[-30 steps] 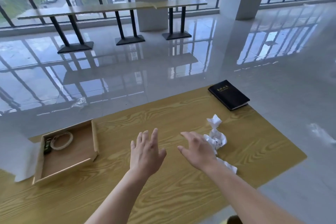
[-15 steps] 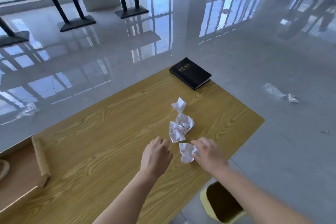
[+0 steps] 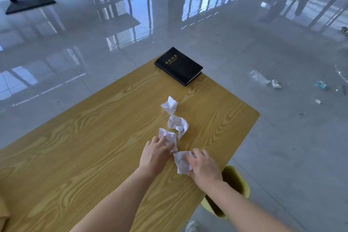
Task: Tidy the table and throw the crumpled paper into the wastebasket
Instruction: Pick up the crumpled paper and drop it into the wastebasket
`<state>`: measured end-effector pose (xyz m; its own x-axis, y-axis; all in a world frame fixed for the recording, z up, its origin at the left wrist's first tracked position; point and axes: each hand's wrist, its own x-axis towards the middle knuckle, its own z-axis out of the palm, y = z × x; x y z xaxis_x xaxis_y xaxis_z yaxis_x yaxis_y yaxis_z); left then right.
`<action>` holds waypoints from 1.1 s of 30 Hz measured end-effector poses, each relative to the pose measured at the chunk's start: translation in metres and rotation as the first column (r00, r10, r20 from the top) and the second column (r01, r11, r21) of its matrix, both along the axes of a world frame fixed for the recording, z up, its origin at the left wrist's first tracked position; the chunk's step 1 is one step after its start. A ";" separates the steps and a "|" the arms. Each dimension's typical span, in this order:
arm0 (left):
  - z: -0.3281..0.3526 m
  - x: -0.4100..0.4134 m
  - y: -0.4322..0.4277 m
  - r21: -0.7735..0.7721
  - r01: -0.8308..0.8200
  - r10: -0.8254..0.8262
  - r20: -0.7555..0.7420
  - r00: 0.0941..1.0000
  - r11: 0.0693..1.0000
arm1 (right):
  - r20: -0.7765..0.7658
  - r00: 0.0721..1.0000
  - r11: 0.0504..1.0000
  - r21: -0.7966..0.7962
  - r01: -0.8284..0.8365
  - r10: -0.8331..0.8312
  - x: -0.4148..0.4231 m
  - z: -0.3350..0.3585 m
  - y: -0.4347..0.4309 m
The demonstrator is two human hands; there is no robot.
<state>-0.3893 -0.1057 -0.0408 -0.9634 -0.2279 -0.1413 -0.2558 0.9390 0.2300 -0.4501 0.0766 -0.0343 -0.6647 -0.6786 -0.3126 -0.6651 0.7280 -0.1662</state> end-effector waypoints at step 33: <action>0.050 0.006 0.169 0.012 0.117 -0.108 -0.309 0.945 0.993 | -0.068 0.947 0.908 -0.312 0.280 -0.315 -0.027 0.017 0.189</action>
